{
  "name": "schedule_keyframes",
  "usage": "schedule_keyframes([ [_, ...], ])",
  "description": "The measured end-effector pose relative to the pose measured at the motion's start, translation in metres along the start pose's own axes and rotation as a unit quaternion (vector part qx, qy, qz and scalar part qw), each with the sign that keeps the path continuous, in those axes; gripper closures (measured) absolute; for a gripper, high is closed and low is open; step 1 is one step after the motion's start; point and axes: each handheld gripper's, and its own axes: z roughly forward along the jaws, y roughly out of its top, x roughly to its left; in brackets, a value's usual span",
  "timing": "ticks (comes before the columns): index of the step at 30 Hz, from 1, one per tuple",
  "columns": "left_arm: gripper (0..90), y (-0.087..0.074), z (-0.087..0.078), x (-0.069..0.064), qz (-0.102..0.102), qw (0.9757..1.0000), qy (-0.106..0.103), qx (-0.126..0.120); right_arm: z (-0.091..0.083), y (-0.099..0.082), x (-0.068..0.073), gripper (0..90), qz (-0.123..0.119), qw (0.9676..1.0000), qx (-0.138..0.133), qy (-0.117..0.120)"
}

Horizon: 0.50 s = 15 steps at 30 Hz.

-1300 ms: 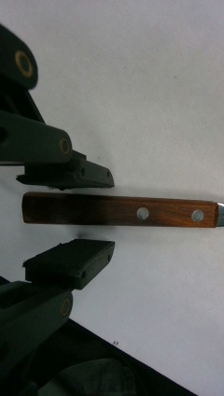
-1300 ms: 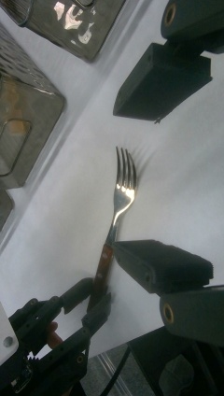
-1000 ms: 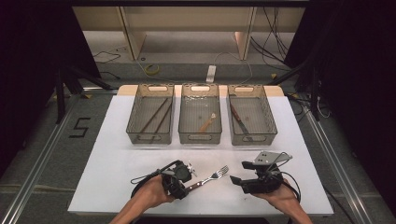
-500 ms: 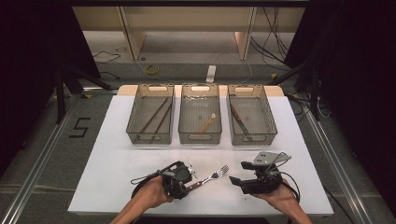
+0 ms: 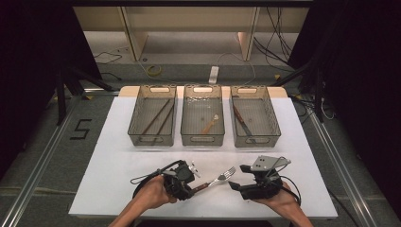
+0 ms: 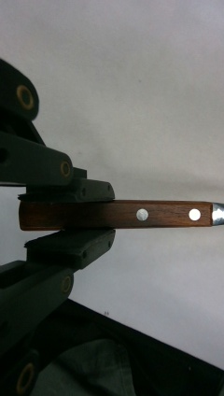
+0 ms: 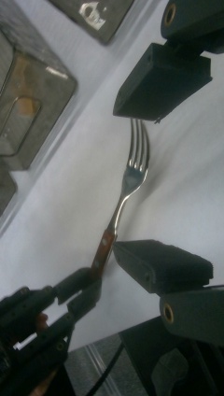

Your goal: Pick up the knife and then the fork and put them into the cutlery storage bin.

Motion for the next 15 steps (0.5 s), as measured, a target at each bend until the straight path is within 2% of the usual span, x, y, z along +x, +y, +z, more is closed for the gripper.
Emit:
schedule_keyframes([
  [2,75.3,0.003,-0.002,0.000,0.010,0.9999,-0.001,0.005,0.001,0.001,0.004,29.8,-0.012,0.9999,0.001,0.005],
  [8,75.2,0.010,-0.005,0.000,0.021,0.9997,-0.010,0.008,0.010,0.005,0.019,29.9,-0.064,0.9978,0.020,0.005],
  [11,75.3,0.014,-0.006,-0.002,0.028,0.9994,-0.017,0.007,0.014,0.006,0.026,30.9,-0.092,0.9953,0.029,0.012],
  [14,75.3,0.019,-0.006,-0.006,0.034,0.9992,-0.018,0.008,0.018,0.007,0.032,31.7,-0.125,0.9914,0.038,0.013],
  [15,75.3,0.021,-0.005,-0.006,0.039,0.9990,-0.020,0.008,0.019,0.007,0.032,32.0,-0.129,0.9907,0.040,0.013],
])
